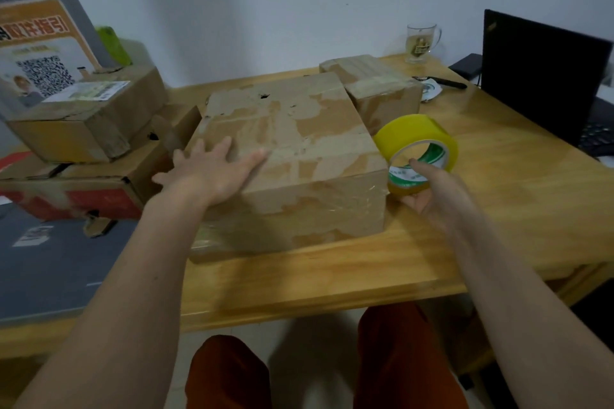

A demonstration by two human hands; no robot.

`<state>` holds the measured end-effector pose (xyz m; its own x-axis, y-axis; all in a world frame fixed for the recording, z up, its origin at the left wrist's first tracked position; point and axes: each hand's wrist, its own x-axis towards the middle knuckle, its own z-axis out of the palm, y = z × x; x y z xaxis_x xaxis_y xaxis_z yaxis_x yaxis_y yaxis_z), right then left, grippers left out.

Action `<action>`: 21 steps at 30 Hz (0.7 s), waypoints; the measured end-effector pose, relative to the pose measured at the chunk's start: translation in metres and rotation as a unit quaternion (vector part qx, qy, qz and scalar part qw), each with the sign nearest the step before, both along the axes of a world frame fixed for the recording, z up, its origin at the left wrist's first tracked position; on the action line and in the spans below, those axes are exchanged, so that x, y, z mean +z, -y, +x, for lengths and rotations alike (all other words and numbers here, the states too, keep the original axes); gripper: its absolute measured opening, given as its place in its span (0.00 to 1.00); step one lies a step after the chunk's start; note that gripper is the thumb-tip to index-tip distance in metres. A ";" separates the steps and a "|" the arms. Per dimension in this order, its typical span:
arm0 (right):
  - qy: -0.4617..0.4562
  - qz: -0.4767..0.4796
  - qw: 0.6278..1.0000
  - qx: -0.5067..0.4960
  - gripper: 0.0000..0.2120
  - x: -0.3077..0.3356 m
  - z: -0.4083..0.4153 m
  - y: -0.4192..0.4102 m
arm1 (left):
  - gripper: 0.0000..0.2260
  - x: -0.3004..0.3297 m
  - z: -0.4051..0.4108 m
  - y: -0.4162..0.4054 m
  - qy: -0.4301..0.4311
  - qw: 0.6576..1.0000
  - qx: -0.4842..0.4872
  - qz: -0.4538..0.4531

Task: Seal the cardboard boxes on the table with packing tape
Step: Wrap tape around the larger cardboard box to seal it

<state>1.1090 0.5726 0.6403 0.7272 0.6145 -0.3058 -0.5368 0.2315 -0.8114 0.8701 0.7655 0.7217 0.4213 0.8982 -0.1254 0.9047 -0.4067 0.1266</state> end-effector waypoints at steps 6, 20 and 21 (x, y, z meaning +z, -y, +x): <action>0.010 0.023 0.996 0.087 0.15 0.025 -0.042 -0.008 | 0.42 0.001 -0.028 -0.017 0.076 0.996 0.002 -0.041; 0.434 -0.054 0.895 0.085 0.09 0.218 -0.071 -0.031 | 0.30 0.017 -0.025 0.041 0.435 0.855 -0.084 -0.269; 0.473 -0.065 0.872 0.104 0.11 0.225 -0.075 -0.035 | 0.35 0.027 -0.020 0.043 0.477 0.835 -0.117 -0.248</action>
